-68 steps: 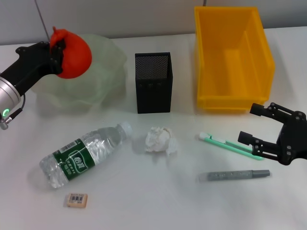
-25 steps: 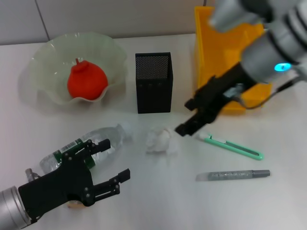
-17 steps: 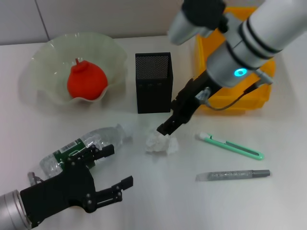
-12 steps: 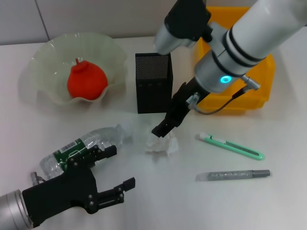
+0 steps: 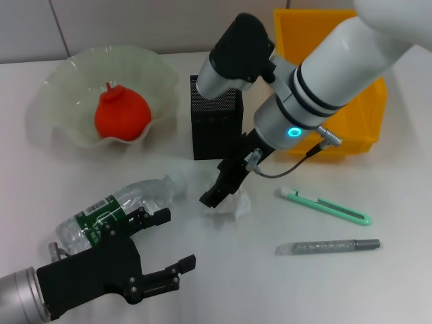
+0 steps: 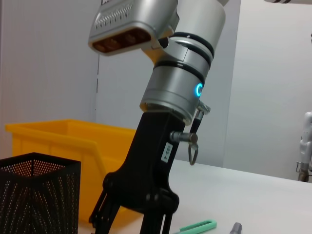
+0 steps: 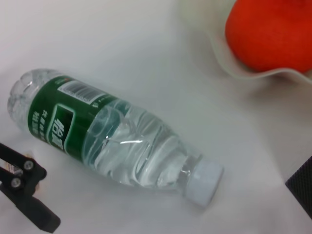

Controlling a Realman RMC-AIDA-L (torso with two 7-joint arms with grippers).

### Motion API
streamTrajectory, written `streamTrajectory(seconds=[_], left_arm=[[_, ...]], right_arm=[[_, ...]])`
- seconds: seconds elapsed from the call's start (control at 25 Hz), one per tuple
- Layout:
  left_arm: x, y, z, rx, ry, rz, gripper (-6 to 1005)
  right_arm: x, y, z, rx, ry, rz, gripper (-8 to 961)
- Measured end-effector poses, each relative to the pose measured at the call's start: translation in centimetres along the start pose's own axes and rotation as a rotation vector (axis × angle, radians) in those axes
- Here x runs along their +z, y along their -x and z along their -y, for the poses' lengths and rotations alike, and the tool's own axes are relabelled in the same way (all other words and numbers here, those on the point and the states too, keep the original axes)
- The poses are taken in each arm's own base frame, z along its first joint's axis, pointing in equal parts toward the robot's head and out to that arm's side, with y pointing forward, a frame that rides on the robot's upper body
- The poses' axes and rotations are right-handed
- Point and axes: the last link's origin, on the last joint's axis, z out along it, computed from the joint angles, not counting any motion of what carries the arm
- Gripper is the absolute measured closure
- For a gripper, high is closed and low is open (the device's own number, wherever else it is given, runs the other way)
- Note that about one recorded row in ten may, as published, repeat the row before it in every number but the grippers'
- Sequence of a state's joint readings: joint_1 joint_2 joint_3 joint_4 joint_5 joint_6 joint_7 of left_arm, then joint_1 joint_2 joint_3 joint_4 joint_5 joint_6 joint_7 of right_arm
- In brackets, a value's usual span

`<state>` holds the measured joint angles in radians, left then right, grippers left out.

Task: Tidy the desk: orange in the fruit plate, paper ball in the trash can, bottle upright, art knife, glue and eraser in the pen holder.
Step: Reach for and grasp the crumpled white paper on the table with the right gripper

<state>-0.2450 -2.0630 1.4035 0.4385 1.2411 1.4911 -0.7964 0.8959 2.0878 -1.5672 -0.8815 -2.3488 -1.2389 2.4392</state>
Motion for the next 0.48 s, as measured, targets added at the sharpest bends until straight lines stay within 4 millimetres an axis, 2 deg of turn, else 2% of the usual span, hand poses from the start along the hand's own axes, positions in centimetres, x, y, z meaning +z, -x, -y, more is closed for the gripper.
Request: streamTrajectory(seconds=[0.48], left_arm=[[0.06, -0.06, 0.08, 0.005, 0.004, 0.001, 166]], right_arm=[[1.02, -0.17, 0.12, 0.0, -0.007, -0.023, 183]])
